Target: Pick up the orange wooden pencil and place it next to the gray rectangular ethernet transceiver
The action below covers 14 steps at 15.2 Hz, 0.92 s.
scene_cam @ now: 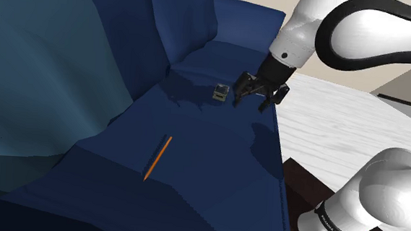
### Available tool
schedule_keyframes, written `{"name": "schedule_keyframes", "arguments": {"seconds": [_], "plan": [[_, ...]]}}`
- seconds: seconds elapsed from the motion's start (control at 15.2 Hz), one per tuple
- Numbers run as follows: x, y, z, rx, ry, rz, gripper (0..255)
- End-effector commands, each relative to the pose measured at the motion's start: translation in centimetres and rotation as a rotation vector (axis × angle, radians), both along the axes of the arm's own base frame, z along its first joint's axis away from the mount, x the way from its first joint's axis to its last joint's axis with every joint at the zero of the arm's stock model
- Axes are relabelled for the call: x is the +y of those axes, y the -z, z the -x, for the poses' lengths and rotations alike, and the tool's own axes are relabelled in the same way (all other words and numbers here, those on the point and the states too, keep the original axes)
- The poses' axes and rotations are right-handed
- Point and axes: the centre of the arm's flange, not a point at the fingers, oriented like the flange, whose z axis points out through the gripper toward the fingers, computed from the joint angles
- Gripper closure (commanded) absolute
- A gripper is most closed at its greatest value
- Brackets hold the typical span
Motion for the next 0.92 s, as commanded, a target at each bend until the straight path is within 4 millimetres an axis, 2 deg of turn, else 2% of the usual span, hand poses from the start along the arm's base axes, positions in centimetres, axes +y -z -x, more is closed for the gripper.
{"name": "schedule_keyframes", "arguments": {"seconds": [0.0, 0.4, 0.86], "plan": [[1.9, 1.3, -0.7, 0.003, 0.050, -0.011, 0], [8.1, 5.6, -3.2, 0.014, 0.187, -0.039, 0], [14.9, 10.3, -7.0, 0.028, 0.346, -0.072, 0]]}}
